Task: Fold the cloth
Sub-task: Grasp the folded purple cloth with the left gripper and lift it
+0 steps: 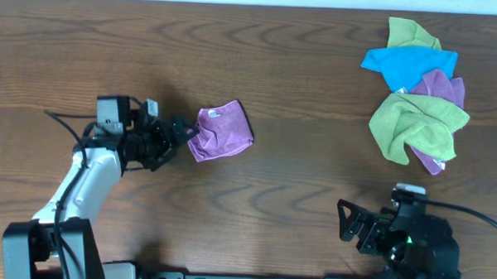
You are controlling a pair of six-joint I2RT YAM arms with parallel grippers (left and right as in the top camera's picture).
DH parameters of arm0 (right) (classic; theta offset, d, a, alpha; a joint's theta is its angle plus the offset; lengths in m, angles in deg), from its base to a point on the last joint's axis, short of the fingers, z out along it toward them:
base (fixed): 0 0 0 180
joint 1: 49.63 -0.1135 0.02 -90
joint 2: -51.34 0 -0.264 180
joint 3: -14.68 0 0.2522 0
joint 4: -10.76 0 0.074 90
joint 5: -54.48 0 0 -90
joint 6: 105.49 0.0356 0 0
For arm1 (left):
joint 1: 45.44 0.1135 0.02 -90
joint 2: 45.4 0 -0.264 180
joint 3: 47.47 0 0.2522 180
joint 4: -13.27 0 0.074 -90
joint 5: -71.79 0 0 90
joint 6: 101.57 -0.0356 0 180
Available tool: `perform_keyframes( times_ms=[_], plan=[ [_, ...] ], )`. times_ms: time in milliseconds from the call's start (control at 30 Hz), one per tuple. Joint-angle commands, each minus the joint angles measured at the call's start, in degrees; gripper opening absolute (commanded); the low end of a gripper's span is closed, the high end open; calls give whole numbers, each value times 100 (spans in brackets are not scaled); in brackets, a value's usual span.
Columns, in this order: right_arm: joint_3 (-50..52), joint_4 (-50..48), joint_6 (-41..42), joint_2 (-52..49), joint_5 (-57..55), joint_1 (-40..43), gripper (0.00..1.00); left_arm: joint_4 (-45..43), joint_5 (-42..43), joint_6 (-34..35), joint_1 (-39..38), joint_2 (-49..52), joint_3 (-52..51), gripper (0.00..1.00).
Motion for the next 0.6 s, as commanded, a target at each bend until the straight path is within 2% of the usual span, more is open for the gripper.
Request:
perform_keyframes(
  times_ms=[0,267,567],
  plan=[
    [39,-17,157,26,-7,31,99,-323,4,468,-22,-63,-382,95],
    [39,-7,155,26,-7,31,99,-1628,76,1104,-278,-63,-1121,95],
    [39,57,155,26,-9,31,99,-1902,-612,1436,-782,-42,-1123,95]
  ],
)
